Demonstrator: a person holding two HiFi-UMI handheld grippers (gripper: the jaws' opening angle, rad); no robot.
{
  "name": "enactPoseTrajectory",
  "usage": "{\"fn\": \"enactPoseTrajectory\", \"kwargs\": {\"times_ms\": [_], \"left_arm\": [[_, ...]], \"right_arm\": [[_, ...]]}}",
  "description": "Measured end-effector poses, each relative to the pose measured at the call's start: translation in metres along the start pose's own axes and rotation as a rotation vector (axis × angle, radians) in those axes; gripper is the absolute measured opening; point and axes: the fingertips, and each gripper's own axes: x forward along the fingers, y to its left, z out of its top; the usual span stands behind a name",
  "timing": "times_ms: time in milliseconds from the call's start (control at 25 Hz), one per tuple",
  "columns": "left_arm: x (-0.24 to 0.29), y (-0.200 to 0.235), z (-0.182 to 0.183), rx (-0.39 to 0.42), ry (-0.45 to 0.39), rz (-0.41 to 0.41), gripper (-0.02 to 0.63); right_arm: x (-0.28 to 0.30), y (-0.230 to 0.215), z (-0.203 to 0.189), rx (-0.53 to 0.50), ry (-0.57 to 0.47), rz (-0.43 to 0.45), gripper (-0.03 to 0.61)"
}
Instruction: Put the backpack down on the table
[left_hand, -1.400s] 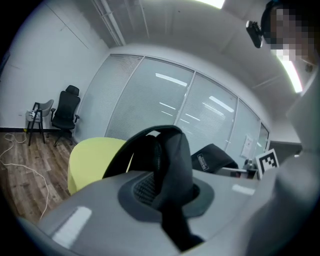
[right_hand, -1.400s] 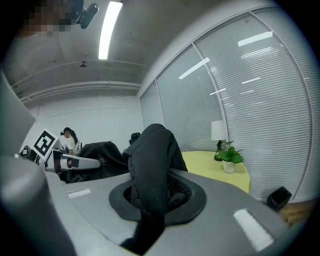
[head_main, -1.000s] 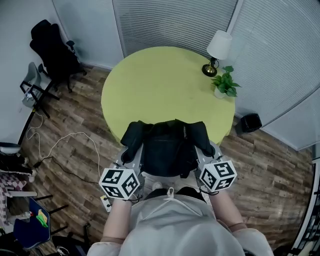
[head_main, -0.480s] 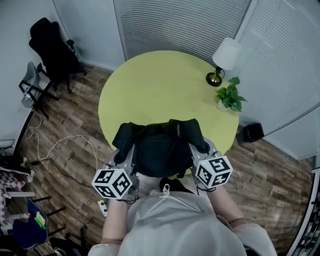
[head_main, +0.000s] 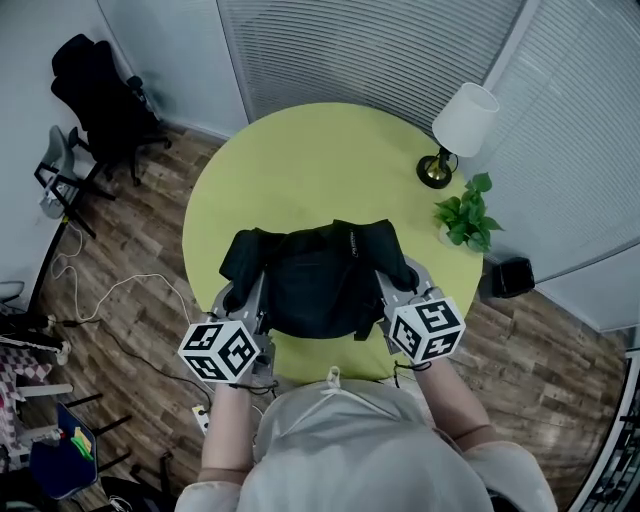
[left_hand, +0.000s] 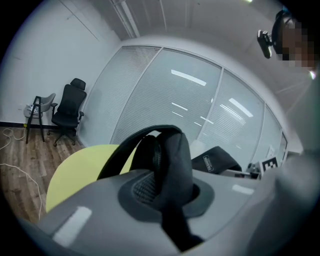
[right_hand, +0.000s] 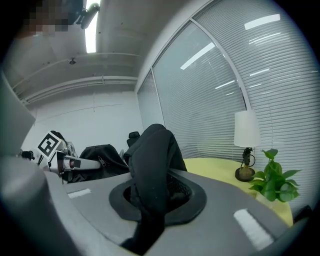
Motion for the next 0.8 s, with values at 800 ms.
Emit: {"fn": "enactPoseTrajectory", "kwargs": {"times_ms": [800], "left_arm": [[0.118,0.023,-0.009,0.047,0.079,0.026,0.035]], "right_arm": [[0.079,-0.083,-0.009,-0.009,0.041,-0.045,0.041]]}}
